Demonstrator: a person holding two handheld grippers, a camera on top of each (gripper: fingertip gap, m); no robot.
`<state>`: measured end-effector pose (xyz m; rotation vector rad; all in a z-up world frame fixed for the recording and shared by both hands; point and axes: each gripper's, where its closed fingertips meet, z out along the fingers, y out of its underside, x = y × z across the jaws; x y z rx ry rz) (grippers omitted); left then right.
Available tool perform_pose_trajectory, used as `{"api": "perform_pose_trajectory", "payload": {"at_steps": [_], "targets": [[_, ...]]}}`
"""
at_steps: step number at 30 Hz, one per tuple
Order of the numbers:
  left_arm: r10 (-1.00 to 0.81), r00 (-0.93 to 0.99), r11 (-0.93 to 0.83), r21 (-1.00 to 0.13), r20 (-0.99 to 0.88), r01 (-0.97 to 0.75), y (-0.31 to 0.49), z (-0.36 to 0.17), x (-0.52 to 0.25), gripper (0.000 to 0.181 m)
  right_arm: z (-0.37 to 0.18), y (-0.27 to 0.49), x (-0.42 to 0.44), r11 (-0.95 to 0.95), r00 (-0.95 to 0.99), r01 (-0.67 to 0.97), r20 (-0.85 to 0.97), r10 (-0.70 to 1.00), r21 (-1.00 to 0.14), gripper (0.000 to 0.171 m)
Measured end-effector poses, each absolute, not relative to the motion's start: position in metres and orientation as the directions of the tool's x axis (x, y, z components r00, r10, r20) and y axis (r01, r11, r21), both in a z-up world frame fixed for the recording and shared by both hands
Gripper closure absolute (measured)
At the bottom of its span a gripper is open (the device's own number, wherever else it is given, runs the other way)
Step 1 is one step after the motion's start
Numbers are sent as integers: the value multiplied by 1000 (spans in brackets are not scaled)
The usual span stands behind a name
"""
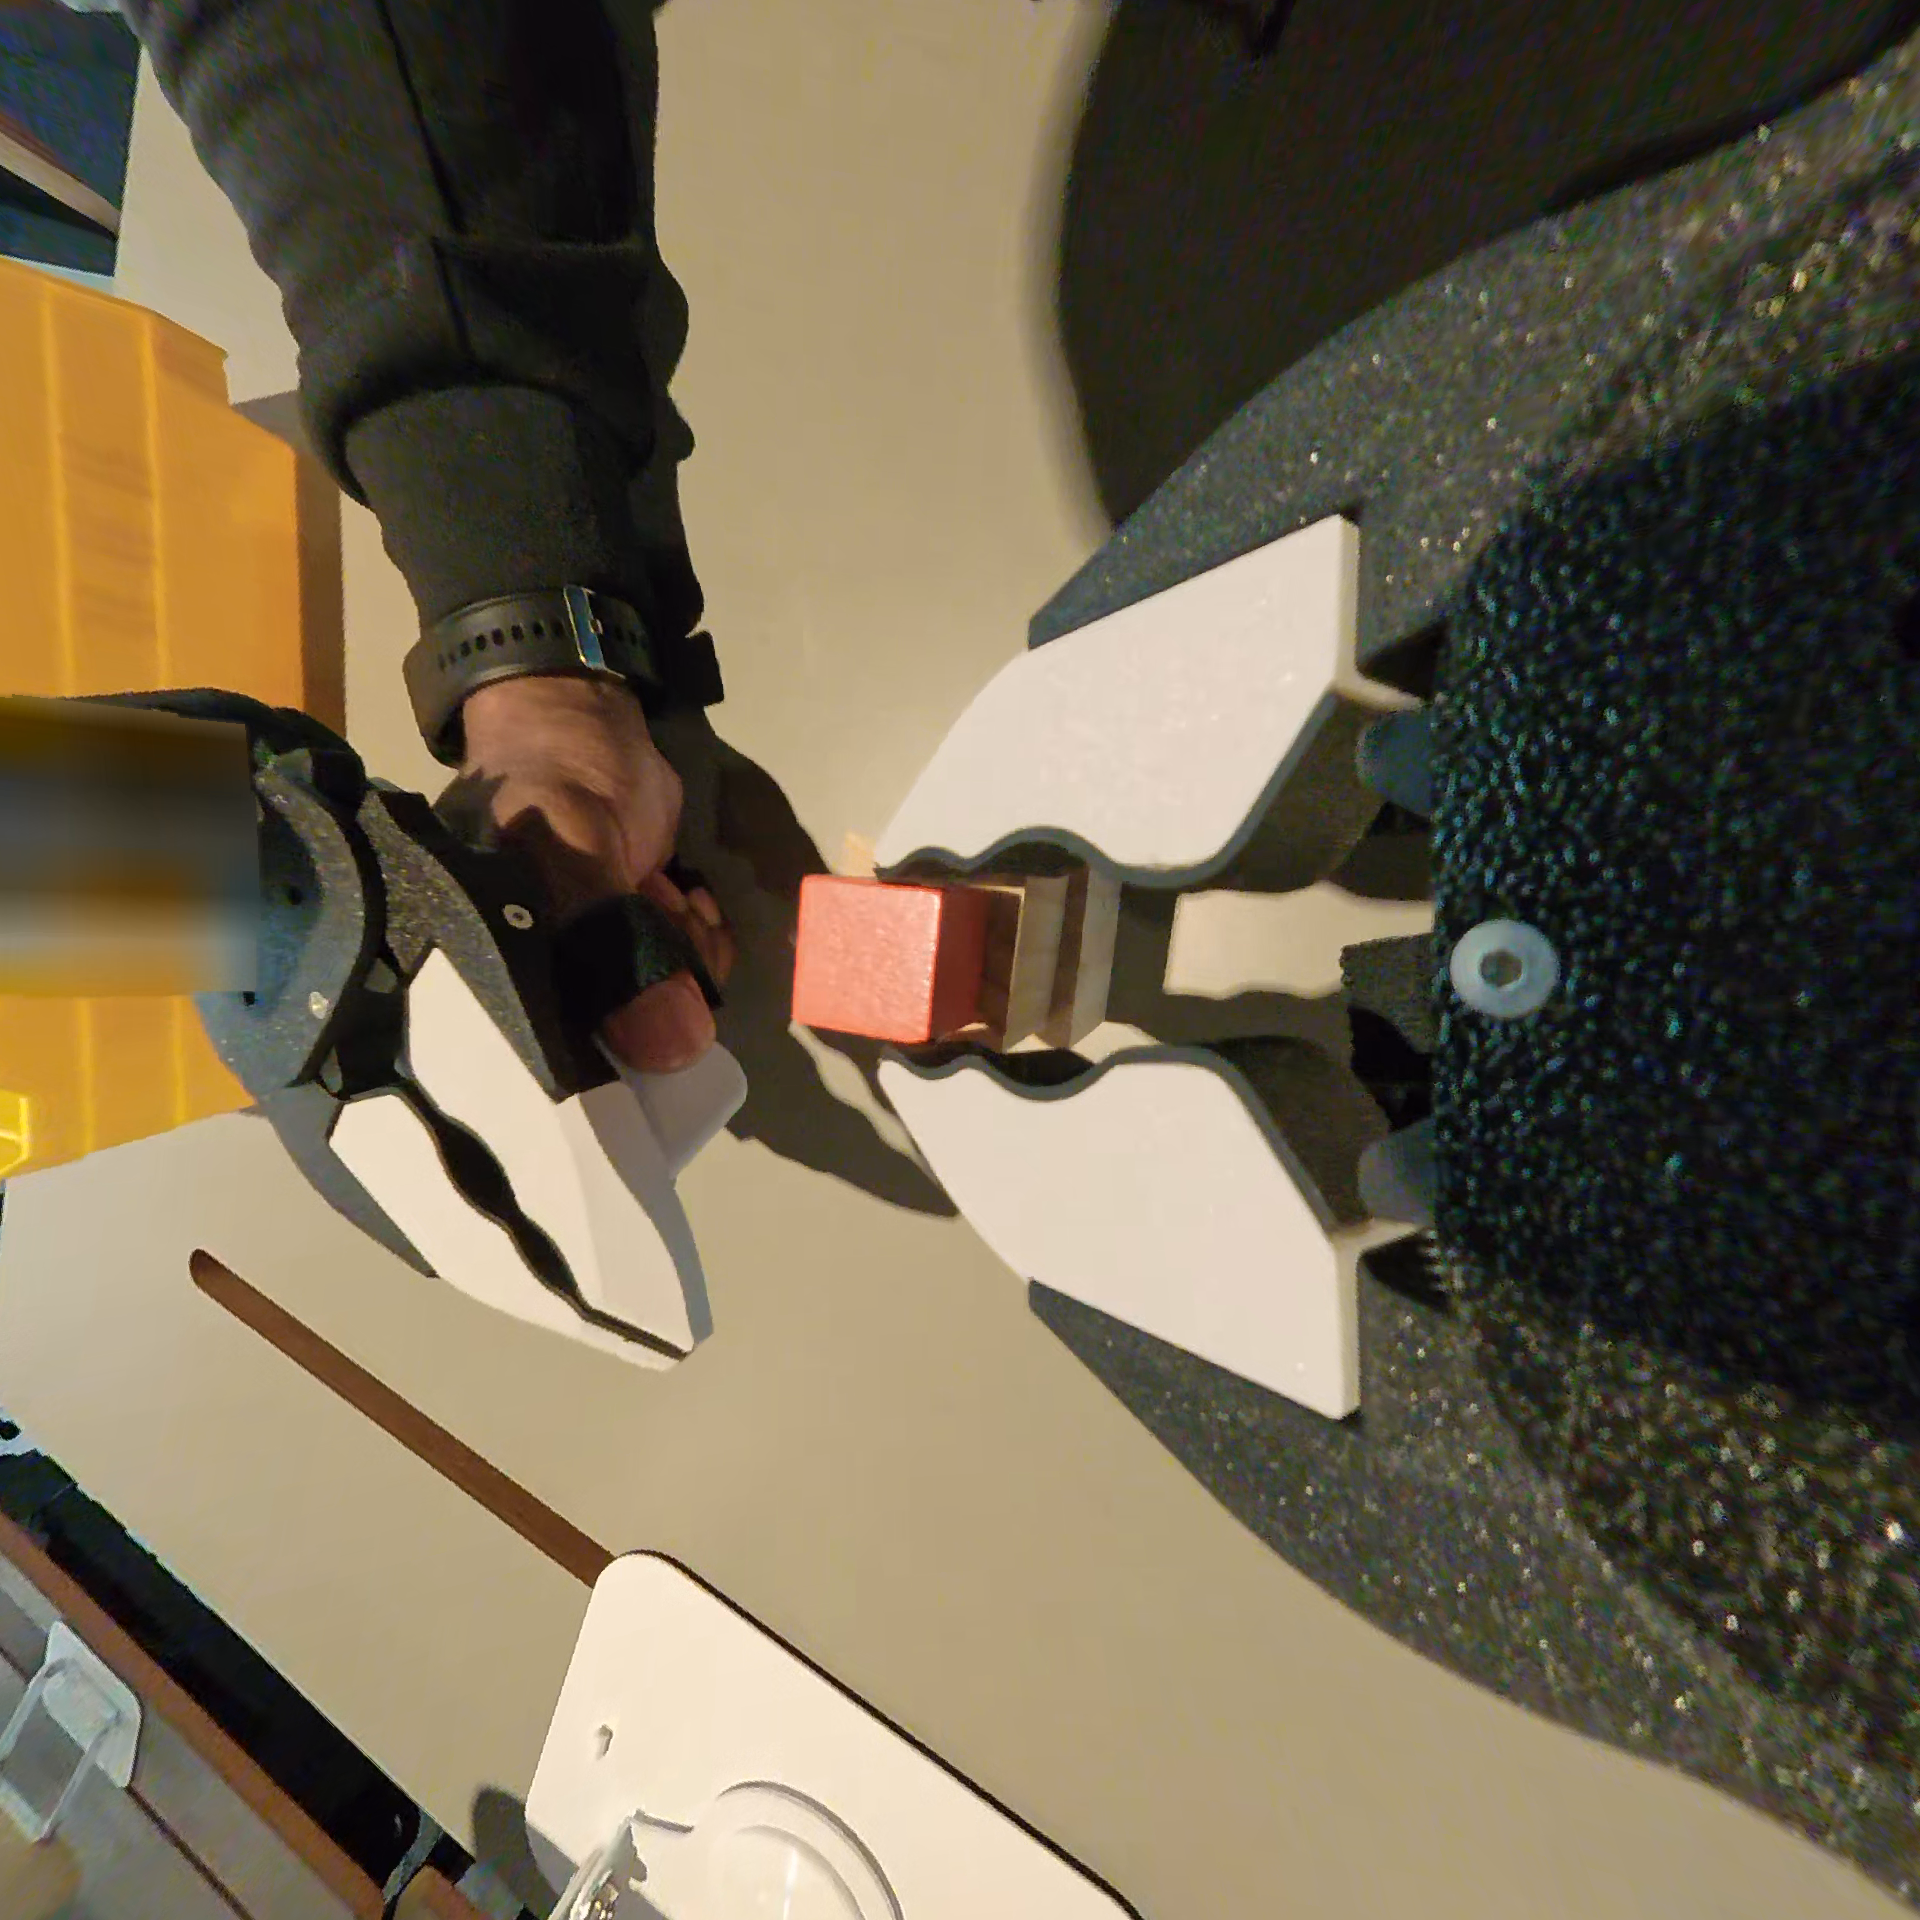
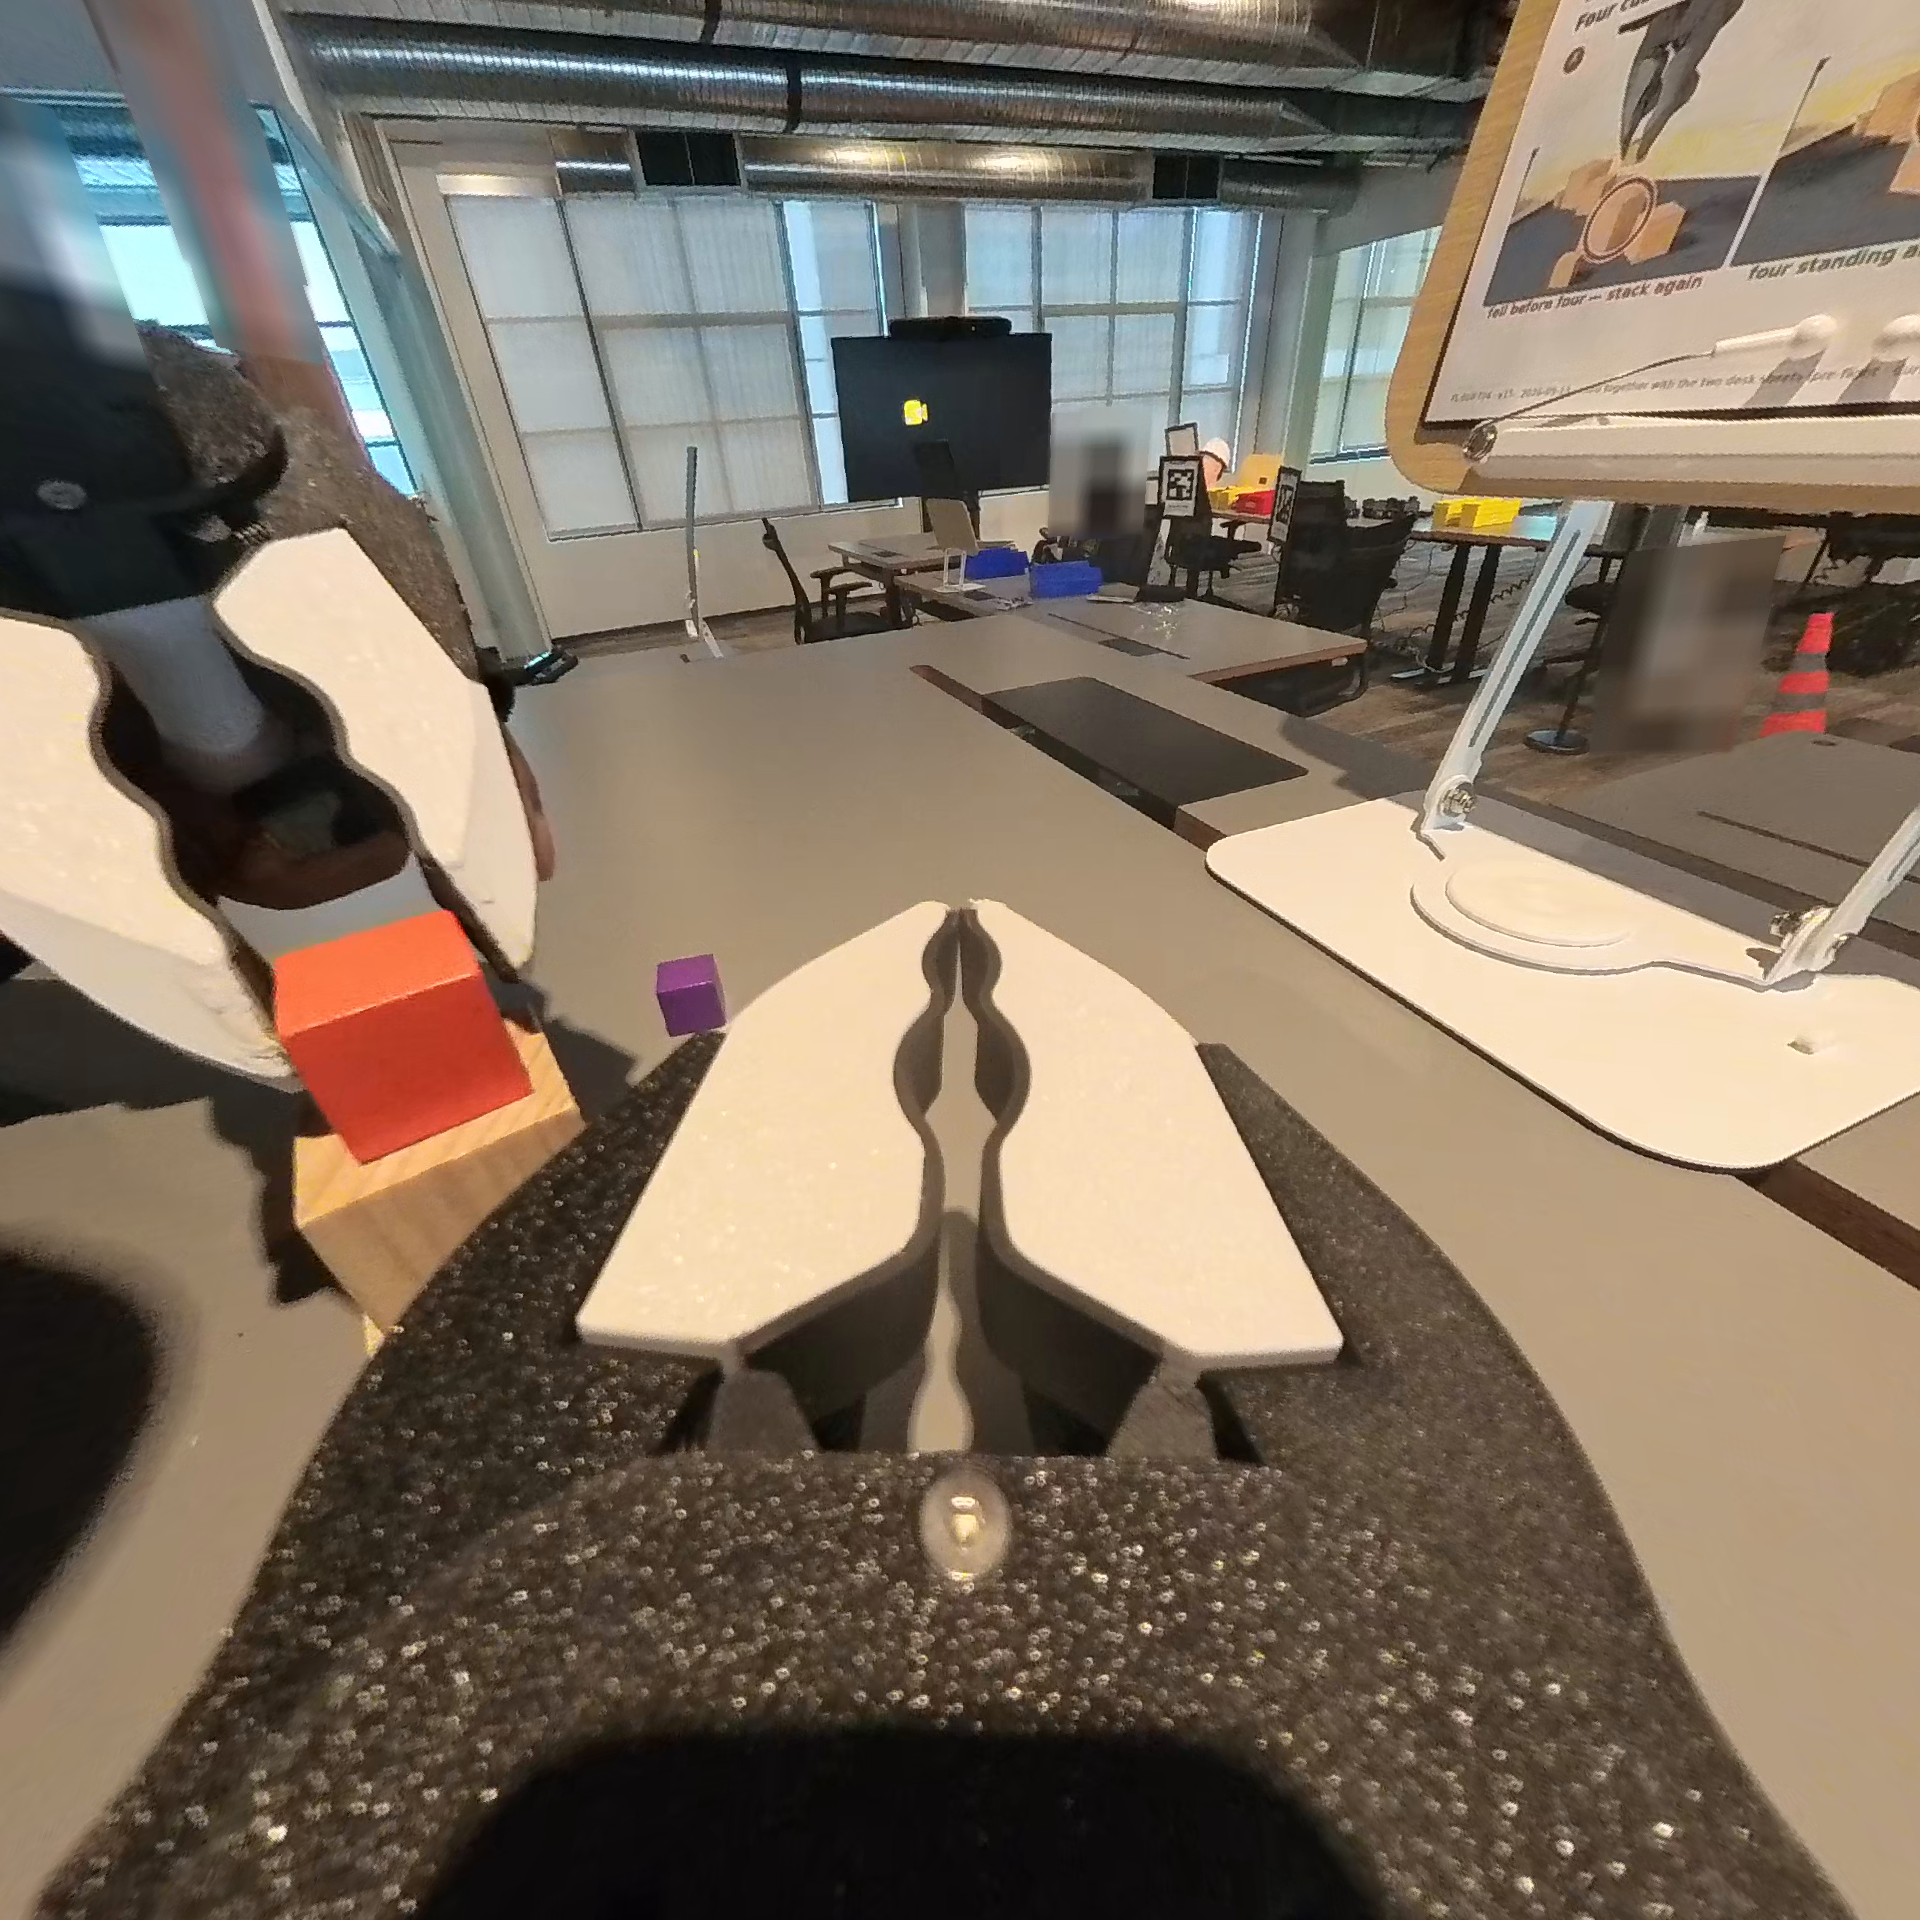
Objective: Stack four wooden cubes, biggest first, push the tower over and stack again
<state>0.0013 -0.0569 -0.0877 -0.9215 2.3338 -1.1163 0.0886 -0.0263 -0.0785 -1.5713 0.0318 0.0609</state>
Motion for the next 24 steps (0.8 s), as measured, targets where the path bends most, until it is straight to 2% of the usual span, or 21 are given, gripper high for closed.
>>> {"api": "perform_pose_trajectory", "payload": {"at_steps": [18, 24], "targets": [[-706, -707, 459, -791, -49, -404, -58, -91, 0, 153, -79, -26, 88, -6, 998, -59, -59, 21, -998, 171], [-706, -705, 475, -785, -71, -397, -56, -93, -1, 142, -79, -26, 88, -5, 998, -60, -60, 22, -998, 171]]}}
